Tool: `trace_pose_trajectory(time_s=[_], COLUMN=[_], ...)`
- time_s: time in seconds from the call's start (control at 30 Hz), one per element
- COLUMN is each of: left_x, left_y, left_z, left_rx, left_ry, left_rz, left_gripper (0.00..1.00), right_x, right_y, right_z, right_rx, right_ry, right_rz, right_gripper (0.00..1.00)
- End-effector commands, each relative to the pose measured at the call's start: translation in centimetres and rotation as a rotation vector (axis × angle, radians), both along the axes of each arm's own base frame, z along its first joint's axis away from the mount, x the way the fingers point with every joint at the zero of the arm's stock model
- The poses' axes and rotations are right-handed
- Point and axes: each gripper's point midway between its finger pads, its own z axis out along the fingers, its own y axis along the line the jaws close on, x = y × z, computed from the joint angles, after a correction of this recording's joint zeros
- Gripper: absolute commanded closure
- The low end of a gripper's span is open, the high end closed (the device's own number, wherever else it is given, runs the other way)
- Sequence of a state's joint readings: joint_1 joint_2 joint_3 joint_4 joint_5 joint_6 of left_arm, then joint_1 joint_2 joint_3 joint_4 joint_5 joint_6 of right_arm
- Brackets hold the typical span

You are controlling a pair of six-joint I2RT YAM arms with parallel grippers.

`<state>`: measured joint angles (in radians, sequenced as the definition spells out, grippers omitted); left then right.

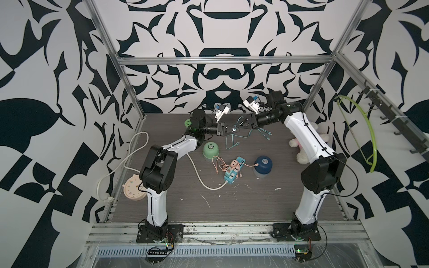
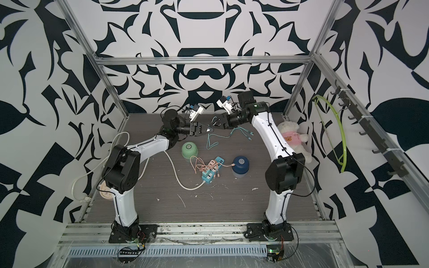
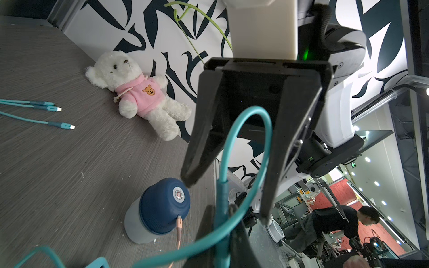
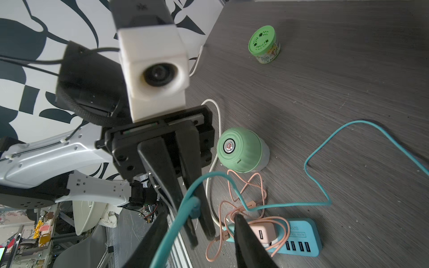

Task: Charge the cordless meat grinders
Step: Pick up the charging cable from the center of the board.

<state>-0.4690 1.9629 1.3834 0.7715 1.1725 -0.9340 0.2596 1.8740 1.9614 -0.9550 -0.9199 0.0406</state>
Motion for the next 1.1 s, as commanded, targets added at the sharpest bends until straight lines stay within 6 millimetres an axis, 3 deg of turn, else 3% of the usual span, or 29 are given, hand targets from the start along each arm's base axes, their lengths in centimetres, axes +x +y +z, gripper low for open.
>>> trace_pose_trajectory(time_s=[0.0,0.13,0.23,0.43,0.6,0.77,0.83,0.9,1.0,1.07], left_x=[-1.6,-2.1,-2.1,-2.2,-1.9,-1.6,-1.8,-2.0,-2.8,-2.9], left_y=[0.1,-0.4,-0.4,-0.4,-0.5,-0.3,-0.1,0.2,1.2,2.0], left_z=[2.1,2.0,2.1,2.1,2.1,1.8,1.5,0.7,-0.6,-1.5], left_rx=[-0.019,-0.018,-0.020,-0.018,-0.014,0.009,0.027,0.068,0.144,0.187], left_ry=[-0.057,-0.061,-0.064,-0.062,-0.058,-0.067,-0.078,-0.091,-0.129,-0.154], left_rz=[-0.040,-0.061,-0.061,-0.063,-0.056,-0.020,-0.011,0.008,0.054,0.114], left_gripper=[1.00,1.00,1.00,1.00,1.00,1.00,0.87,0.58,0.41,0.37], right_x=[-0.6,-0.3,-0.8,-1.7,-2.4,-2.0,-1.5,-0.5,1.3,2.1], right_y=[0.0,0.7,1.3,1.4,1.4,0.8,0.5,0.1,-0.9,-1.5], right_z=[2.0,2.5,2.4,1.9,1.8,1.6,1.2,0.8,0.1,-0.9], right_rx=[0.001,0.033,0.039,0.062,0.067,0.023,-0.006,-0.050,-0.119,-0.170], right_ry=[-0.070,-0.057,-0.044,-0.005,0.009,-0.025,-0.043,-0.075,-0.165,-0.239], right_rz=[0.015,0.015,0.042,0.073,0.095,0.068,0.046,0.009,-0.072,-0.122], right_gripper=[0.45,0.41,0.45,0.71,1.00,1.00,1.00,1.00,1.00,1.00])
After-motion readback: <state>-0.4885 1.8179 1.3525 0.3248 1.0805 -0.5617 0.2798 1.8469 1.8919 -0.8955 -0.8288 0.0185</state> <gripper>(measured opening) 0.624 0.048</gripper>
